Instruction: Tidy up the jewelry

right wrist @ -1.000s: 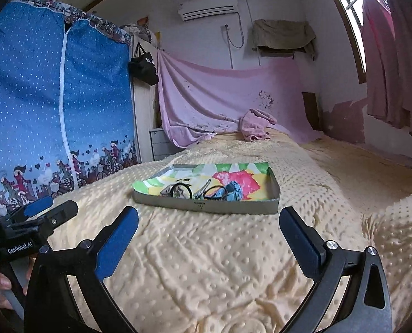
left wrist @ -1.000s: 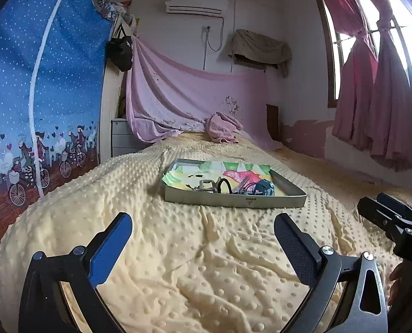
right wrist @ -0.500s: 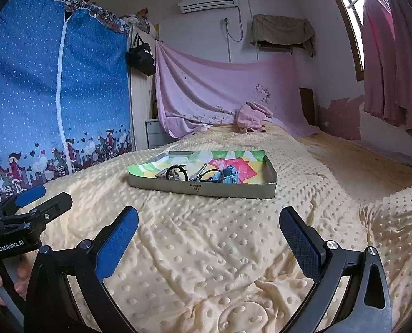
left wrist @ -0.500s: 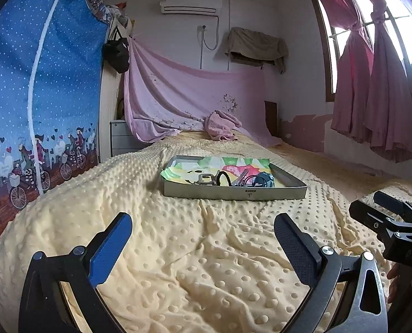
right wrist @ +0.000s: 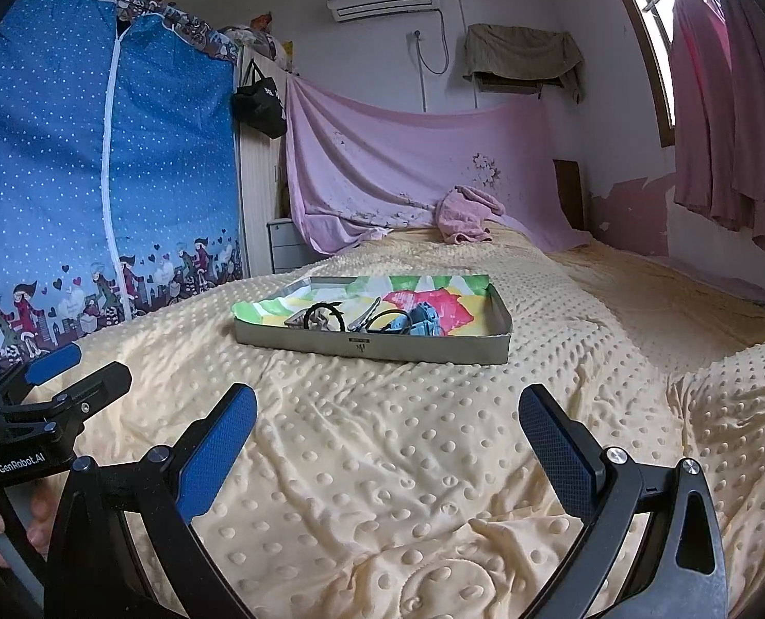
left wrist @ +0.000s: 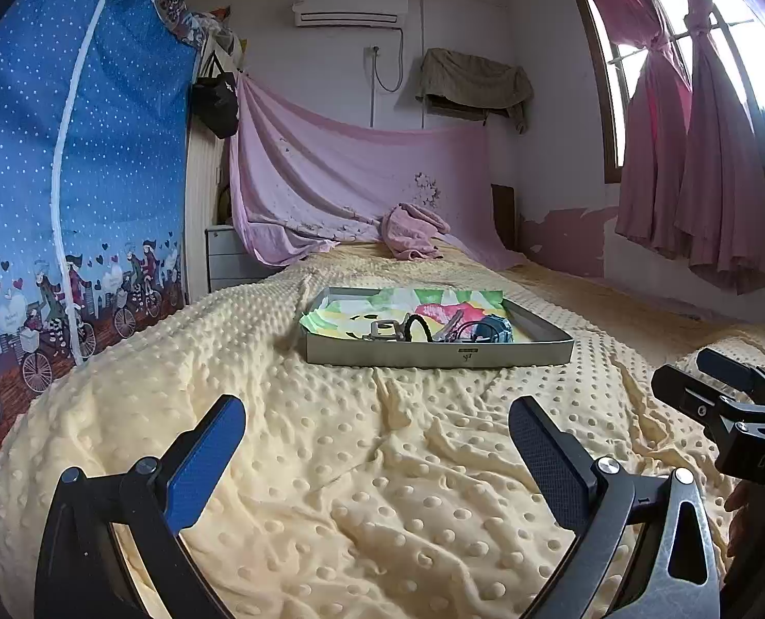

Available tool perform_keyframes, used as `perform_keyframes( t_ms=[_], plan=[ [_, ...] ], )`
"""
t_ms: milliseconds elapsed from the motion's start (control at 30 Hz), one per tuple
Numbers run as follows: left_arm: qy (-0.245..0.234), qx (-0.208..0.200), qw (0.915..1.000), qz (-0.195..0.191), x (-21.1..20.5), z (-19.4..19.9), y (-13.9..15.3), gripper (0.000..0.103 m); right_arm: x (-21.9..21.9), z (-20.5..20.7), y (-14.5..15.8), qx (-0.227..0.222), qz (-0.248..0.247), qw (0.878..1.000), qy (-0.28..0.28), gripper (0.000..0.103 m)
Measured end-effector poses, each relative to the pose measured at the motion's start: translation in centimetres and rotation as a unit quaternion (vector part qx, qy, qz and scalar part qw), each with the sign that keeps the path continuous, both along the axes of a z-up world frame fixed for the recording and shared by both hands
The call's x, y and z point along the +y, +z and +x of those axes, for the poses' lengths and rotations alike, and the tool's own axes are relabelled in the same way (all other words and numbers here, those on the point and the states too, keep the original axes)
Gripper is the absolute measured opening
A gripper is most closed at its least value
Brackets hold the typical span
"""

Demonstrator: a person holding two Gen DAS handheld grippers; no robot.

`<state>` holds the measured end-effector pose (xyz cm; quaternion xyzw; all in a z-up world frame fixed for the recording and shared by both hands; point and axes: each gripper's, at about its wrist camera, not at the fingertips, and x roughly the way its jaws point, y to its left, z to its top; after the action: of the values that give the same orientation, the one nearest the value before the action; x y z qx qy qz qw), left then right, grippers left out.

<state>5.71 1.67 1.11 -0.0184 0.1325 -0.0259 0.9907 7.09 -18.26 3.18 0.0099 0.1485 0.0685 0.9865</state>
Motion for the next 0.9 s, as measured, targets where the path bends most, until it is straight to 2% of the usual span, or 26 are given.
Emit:
perform_keyframes(
  t_ms=[900],
  plan=[
    [0.001, 0.0, 1.0, 0.002, 0.07, -0.09, -0.04, 0.103, 0.01, -0.03, -0.45, 0.003, -0.001, 1.0, 0.001, 0.1]
  ],
)
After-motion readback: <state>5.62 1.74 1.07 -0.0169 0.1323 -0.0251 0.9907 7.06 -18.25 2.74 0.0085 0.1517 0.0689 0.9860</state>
